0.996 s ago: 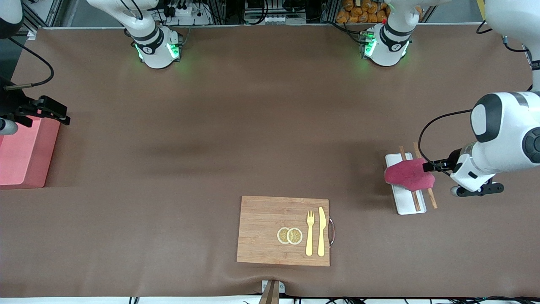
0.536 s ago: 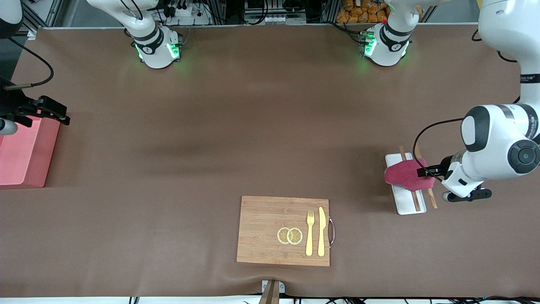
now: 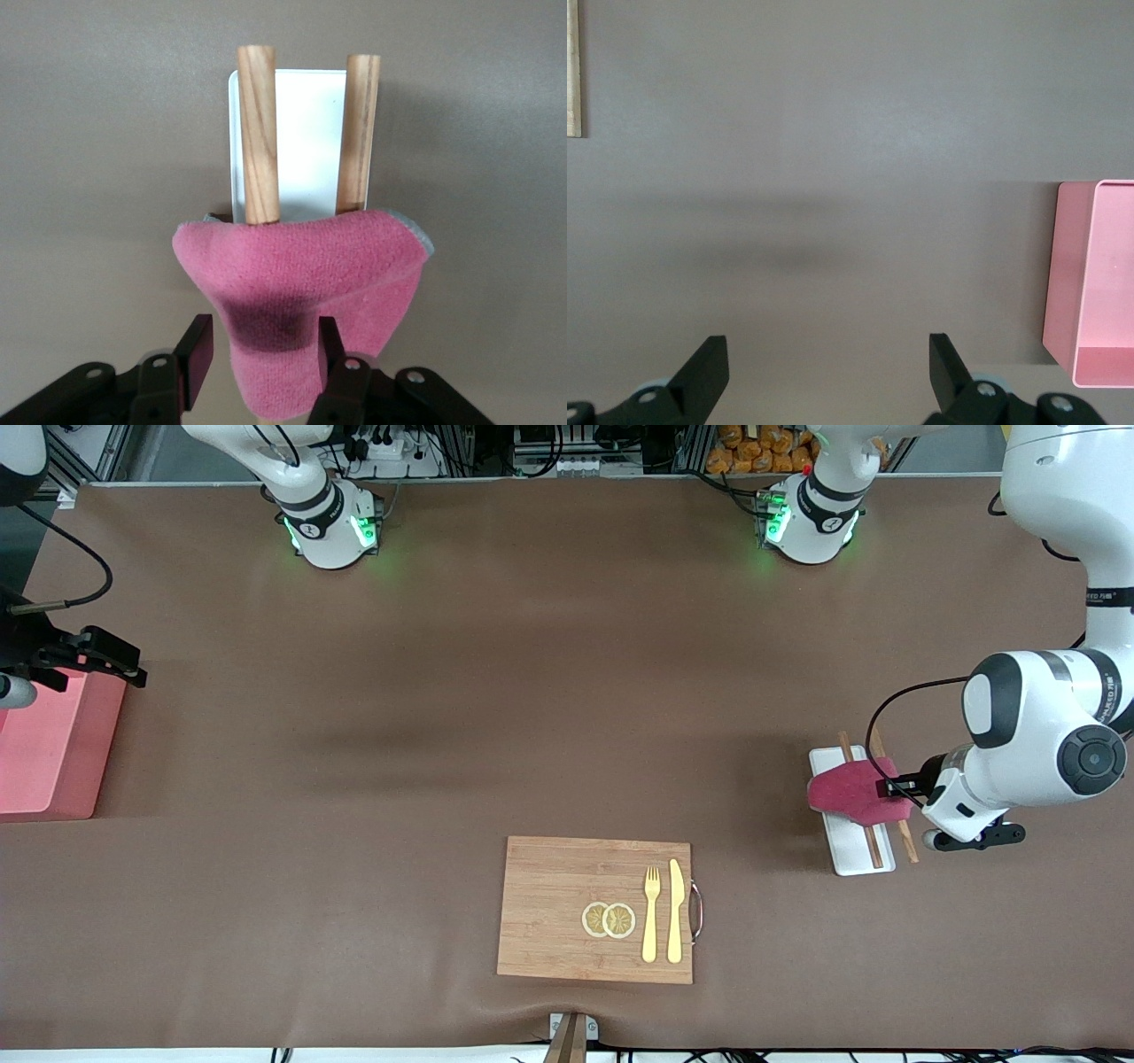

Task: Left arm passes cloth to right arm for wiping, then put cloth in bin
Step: 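Grasp the pink cloth with the left gripper and lift it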

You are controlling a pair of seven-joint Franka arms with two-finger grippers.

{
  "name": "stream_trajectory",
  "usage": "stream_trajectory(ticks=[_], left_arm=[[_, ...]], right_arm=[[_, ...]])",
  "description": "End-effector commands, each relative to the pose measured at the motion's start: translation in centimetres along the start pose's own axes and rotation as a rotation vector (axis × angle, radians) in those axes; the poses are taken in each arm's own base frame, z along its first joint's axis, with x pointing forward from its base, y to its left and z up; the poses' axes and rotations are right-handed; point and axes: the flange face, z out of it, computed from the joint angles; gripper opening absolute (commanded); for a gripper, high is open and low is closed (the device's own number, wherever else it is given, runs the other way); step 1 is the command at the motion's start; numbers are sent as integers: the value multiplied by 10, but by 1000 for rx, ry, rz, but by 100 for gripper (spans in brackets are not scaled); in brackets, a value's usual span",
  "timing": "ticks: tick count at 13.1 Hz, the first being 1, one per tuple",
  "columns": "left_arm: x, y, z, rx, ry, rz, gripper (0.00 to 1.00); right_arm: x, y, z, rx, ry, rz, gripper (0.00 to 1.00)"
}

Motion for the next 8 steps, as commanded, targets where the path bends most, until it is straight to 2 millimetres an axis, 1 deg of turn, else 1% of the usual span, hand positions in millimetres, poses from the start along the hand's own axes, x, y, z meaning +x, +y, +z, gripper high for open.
stream_trajectory(ticks=[1, 4, 8], left_arm=[[4, 4, 0, -18, 6, 8, 49], [5, 4, 2, -18, 3, 8, 42], [6, 4, 3, -16, 3, 10, 27]], right_arm=[[0, 2, -2, 9, 1, 8, 100], [0, 1, -1, 9, -2, 6, 100], [-1, 3, -2, 9, -1, 11, 100]])
